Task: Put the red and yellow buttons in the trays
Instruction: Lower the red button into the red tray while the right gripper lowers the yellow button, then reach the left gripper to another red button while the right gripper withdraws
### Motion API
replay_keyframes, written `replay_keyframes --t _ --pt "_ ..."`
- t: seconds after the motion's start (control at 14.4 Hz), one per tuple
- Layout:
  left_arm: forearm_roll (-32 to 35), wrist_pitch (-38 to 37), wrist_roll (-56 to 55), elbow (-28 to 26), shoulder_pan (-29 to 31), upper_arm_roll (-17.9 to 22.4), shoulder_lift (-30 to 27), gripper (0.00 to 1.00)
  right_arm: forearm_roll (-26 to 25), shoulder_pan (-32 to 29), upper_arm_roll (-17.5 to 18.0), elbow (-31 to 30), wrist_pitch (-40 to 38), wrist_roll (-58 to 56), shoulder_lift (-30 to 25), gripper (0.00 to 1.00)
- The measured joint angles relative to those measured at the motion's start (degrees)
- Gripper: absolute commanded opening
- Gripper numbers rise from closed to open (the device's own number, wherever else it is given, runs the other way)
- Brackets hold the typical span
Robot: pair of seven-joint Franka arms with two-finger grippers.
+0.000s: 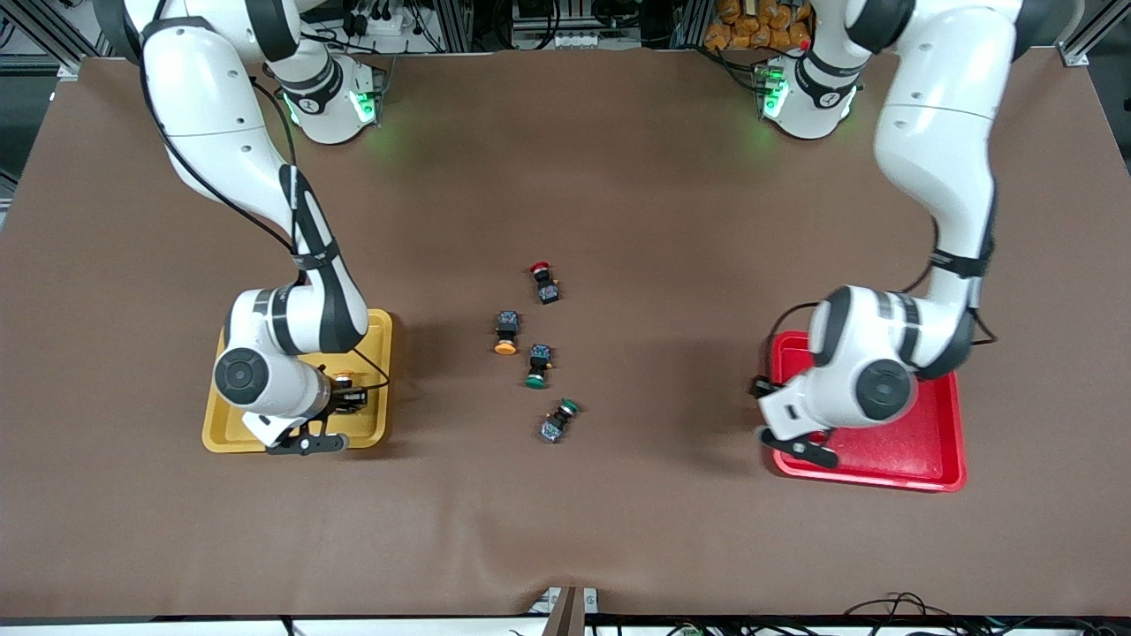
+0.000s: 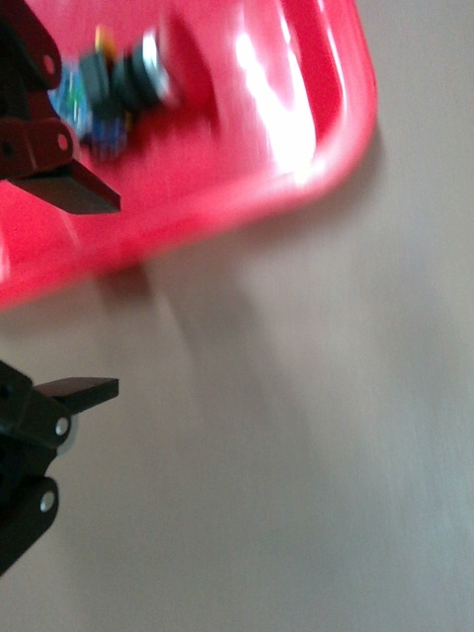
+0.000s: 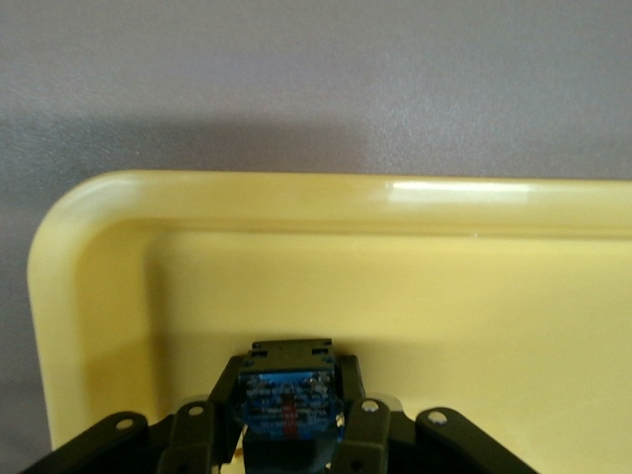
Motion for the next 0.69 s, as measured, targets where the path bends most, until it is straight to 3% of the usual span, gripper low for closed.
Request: replay_keyframes --t 0.07,0.21,0.28,0.48,0.69 --pt "0.0 -0.8 -2.9 0.0 -1.6 -0.5 -0.5 0.87 0.0 0.1 0.0 -0.5 0.3 -0.2 -0.2 0.00" --pt "0.0 -1.7 -9.8 0.0 -3.2 -2.9 -1.4 0.91 0.0 0.2 0.0 -0.8 0.6 -0.5 -0.3 0.71" --pt "0.0 -1.9 -13.8 0.0 -3.3 -4.9 -1.6 0.92 0.0 0.2 0.0 -0.8 0.6 -0.6 -0.4 1.00" --pt "0.0 -2.0 -29.5 0.0 -5.6 -9.5 -1.8 0.95 0.0 0.2 -0.1 -1.2 0.6 -0.7 -0.3 1.00" --pt "-0.8 -2.1 -45.9 0.0 -11.8 -10.2 -1.7 0.95 0.0 0.2 -0.1 -1.2 -0.4 -1.0 -0.6 1.00"
